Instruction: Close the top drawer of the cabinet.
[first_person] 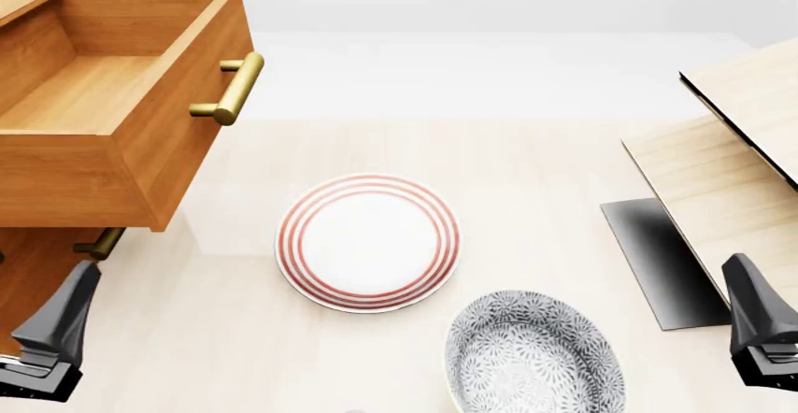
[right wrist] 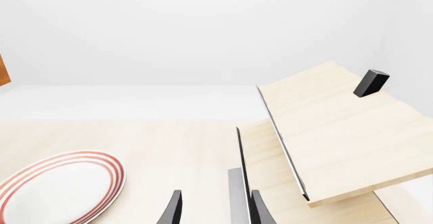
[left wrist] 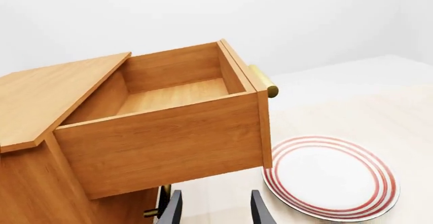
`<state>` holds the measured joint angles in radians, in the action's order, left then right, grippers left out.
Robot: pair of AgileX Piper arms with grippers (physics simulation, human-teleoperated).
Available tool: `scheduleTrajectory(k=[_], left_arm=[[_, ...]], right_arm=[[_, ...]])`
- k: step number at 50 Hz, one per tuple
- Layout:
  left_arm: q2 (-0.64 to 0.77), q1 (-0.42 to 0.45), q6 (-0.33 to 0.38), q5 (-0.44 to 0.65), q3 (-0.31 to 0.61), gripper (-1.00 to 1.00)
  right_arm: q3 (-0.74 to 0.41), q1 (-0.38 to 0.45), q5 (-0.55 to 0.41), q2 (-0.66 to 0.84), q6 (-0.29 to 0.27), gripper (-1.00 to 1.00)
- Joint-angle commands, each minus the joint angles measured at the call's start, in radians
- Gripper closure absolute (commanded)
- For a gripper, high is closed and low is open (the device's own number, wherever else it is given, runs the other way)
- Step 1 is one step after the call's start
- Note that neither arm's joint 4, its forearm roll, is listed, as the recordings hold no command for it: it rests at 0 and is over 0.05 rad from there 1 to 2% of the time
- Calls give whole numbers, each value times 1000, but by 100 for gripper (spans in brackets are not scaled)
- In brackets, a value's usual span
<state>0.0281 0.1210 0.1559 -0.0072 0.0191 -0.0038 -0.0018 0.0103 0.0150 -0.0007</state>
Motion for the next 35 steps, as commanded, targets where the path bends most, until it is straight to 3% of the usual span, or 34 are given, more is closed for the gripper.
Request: scheduleTrajectory(k=[1, 12, 18, 21, 35], left_arm=[[76, 120, 10, -36, 49, -100], [165, 228, -56, -71, 96, -100], [207, 296, -47, -107, 119, -100], [256, 341, -89, -131, 138, -100], [477, 621, -45, -295, 284, -100]], right_arm=[[0, 0, -2, -2, -1, -100], [-1, -1, -4, -3, 0, -100], [-1, -1, -5, -4, 1, -100], [-1, -1, -5, -4, 0, -100], [-1, -1, -4, -3, 0, -100]])
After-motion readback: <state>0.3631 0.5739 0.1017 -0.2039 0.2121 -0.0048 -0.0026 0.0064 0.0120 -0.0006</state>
